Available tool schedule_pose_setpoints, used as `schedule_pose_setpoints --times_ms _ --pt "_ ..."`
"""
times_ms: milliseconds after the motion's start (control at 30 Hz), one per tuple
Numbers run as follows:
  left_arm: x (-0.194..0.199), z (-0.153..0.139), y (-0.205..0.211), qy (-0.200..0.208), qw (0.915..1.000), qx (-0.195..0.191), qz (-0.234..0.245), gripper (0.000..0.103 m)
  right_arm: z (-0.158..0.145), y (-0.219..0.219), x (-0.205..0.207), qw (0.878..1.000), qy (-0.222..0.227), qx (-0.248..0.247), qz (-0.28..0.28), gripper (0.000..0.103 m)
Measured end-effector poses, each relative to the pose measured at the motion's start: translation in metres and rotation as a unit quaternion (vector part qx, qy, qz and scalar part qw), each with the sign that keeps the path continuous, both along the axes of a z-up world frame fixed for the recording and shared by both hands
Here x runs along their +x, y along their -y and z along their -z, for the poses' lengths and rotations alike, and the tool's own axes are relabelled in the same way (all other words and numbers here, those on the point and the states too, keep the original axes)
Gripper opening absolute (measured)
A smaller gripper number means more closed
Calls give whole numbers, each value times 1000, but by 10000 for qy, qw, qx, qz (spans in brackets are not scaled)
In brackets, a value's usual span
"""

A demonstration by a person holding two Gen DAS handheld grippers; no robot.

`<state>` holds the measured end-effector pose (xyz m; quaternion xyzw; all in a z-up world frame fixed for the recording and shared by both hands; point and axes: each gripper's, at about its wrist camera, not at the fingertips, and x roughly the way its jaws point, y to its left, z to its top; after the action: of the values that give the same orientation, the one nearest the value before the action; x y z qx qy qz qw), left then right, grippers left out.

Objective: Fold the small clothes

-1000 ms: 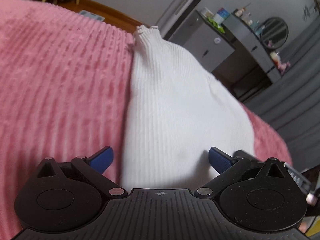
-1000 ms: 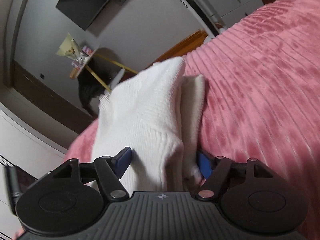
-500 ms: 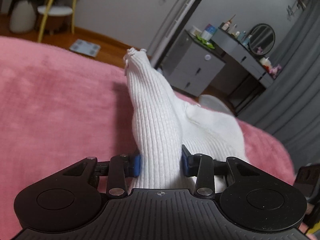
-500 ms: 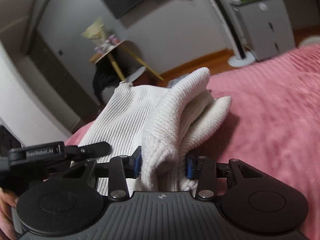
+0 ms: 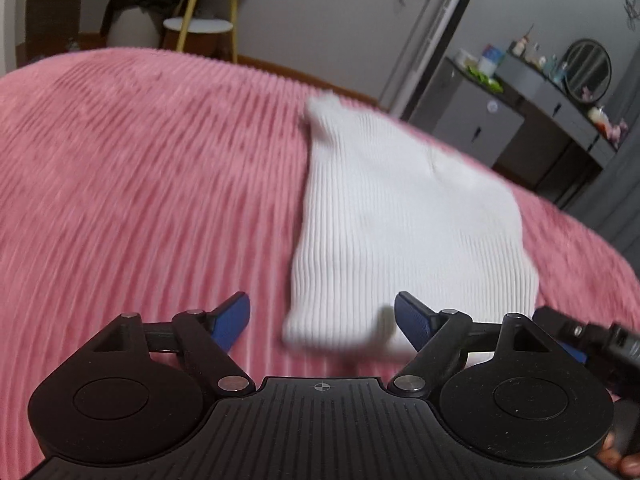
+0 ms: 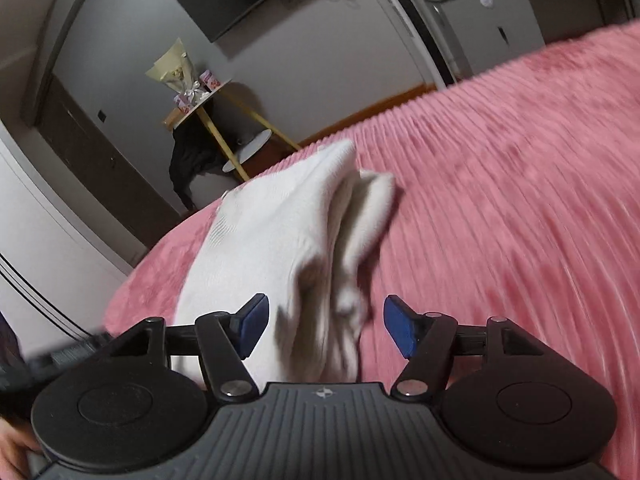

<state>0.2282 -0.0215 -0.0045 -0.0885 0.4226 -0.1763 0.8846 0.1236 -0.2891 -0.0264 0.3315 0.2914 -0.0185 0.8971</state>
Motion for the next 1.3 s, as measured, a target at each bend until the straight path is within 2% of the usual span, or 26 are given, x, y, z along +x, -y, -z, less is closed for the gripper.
schedule_pose_setpoints --times_ms 100,233,267,300,333,400,467,533,567,600,667,733,867,1000,1133,1200,1300 --pt "-11 8 0 -254 9996 5 -91 84 1 -2 -7 9991 -105 376 -135 57" --pt "-18 12 0 -435 9987 180 -193 84 13 -15 8 9977 -376 467 -317 56" --pt "-20 11 0 -454 9986 202 -199 84 16 -16 12 9976 -408 497 -253 41" --pt "-23 10 -1 -453 9986 205 -196 84 19 -21 9 9980 -401 450 -213 15" --pt "-27 8 -2 -424 9988 187 -183 85 18 -21 9 9985 -374 374 -153 12" --pt "-33 6 -5 -363 9989 205 -197 85 11 -21 2 9995 -79 301 -87 12" --pt "-33 8 -6 -359 9985 326 -256 85 8 -25 -3 9999 79 -106 11 12" --pt "-29 9 -7 -398 9975 433 -395 85 16 -33 5 9961 -339 -807 54 14" --pt "-27 9 -8 -426 9972 435 -438 85 23 -36 8 9940 -561 -939 57 21" --pt "-26 8 -10 -425 9971 411 -479 85 23 -33 8 9939 -591 -928 117 22" --pt "-23 6 -11 -432 9965 456 -549 85 13 -33 5 9921 -615 -1057 291 38" --pt "-20 5 -10 -409 9955 609 -592 86 -1 -37 1 9890 -451 -1357 384 39" --pt "-12 3 -3 -341 9948 756 -595 89 -22 -54 6 9746 -29 -2214 335 39" --pt "-3 0 5 -291 9953 735 -566 90 -22 -70 25 9631 78 -2690 3 39" --pt "12 4 20 -275 9945 918 -428 91 -10 -85 44 9440 -79 -3293 -212 40" --pt "18 8 26 -289 9940 983 -380 91 -2 -84 49 9391 -176 -3423 -258 41" --pt "25 15 34 -302 9925 1141 -325 95 3 -82 50 9341 -264 -3551 -273 49"
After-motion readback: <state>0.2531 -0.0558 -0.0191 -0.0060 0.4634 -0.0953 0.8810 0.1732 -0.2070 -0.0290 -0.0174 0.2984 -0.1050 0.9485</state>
